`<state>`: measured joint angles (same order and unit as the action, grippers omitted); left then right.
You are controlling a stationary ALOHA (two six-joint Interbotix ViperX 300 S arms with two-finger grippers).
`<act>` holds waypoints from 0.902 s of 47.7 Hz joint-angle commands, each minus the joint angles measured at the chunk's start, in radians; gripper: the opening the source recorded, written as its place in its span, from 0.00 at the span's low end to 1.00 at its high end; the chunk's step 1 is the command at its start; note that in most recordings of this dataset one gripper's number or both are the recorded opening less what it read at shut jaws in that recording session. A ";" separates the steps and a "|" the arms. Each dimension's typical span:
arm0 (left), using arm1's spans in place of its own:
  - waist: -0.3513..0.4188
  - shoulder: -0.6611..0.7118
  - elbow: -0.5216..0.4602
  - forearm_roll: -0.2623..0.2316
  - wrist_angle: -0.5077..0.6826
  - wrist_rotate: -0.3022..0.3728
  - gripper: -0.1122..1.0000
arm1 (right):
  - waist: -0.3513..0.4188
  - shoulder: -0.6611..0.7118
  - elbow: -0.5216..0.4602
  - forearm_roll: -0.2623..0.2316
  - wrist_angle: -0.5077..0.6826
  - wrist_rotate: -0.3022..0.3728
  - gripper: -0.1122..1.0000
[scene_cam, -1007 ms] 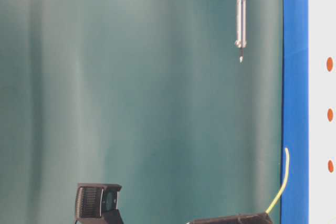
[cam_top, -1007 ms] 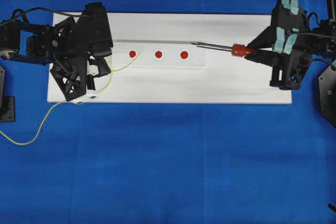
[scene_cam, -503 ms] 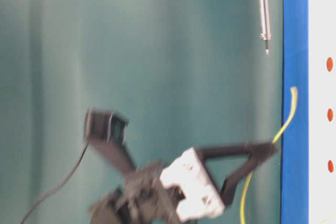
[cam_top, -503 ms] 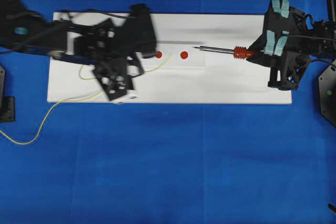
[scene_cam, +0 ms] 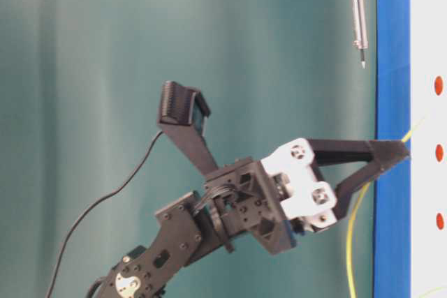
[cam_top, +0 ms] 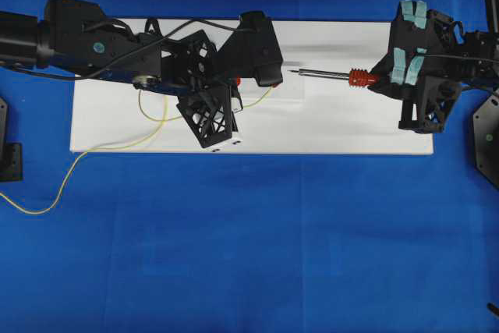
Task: Touch the tip of the soldering iron to the tip of the solder at the mark.
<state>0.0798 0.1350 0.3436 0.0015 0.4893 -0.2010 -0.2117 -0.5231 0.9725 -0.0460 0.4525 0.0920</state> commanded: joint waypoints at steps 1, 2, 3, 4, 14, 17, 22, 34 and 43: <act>0.000 -0.006 -0.021 0.002 -0.003 0.000 0.12 | -0.002 -0.002 -0.008 -0.003 -0.005 -0.002 0.16; 0.000 -0.005 -0.020 0.002 -0.003 0.000 0.12 | -0.003 -0.002 -0.008 -0.003 -0.005 0.000 0.16; 0.000 -0.003 -0.021 0.002 -0.003 0.000 0.12 | -0.002 0.000 -0.008 -0.003 -0.006 0.000 0.16; 0.000 -0.002 -0.021 0.002 -0.003 0.000 0.12 | -0.002 0.000 -0.008 -0.003 -0.006 -0.002 0.16; 0.000 0.000 -0.021 0.002 -0.002 0.002 0.12 | -0.002 0.011 -0.009 -0.003 -0.005 0.000 0.16; 0.000 0.000 -0.020 0.002 -0.002 0.002 0.12 | -0.003 0.018 -0.011 -0.003 -0.006 -0.002 0.16; 0.000 0.000 -0.020 0.002 -0.002 0.000 0.12 | -0.002 0.044 -0.021 -0.003 -0.008 0.000 0.16; 0.000 -0.002 -0.018 0.002 -0.002 0.000 0.12 | -0.002 0.150 -0.075 -0.006 -0.008 -0.002 0.16; -0.003 0.000 -0.018 0.002 -0.002 0.002 0.12 | -0.002 0.225 -0.115 -0.020 -0.005 -0.003 0.16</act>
<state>0.0798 0.1519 0.3436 0.0000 0.4909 -0.2010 -0.2132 -0.3129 0.8943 -0.0583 0.4525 0.0905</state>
